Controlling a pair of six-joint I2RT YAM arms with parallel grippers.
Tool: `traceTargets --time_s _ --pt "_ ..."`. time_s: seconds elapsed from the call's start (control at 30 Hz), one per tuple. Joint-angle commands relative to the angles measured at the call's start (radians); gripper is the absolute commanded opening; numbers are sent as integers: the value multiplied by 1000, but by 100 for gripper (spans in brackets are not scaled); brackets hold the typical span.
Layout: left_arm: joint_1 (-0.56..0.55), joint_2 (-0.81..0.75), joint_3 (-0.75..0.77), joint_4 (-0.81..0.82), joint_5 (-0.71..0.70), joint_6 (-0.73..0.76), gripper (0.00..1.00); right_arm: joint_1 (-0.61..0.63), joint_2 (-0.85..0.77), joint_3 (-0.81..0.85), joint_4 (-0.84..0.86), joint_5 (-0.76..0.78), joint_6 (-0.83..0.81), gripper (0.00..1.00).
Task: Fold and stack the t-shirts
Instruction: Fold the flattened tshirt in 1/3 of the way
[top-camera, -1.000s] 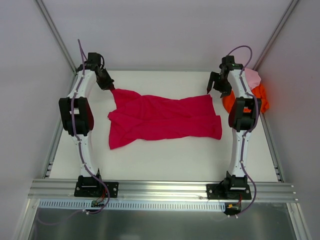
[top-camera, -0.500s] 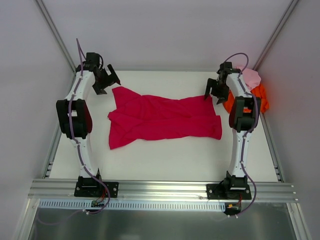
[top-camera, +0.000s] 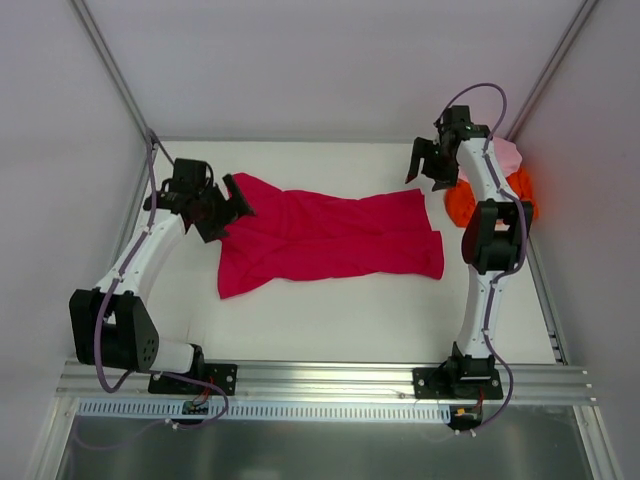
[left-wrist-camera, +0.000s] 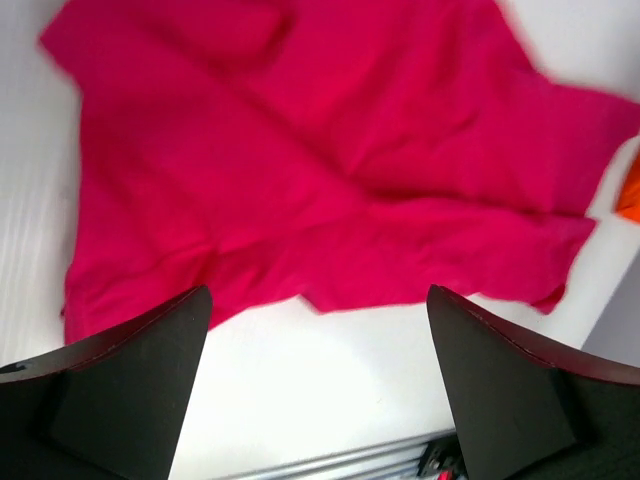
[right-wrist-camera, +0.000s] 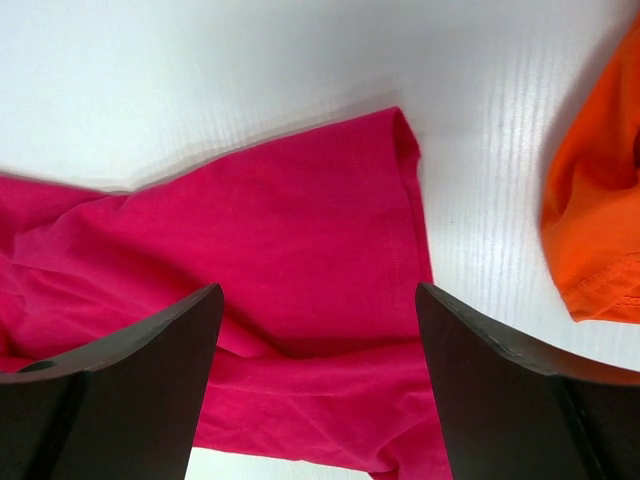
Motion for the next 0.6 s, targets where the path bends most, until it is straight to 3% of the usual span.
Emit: traceTargets --time_s 0.0,0.2,0.57 --pt "11 -53 -193 37 25 -57 91 26 -72 21 -24 -16 -5 83" --pt "11 -36 -266 117 17 -6 90 56 -115 3 -25 -27 -13 83" --pt "10 106 -176 195 22 24 88 86 -184 -82 -14 -8 -33 83"
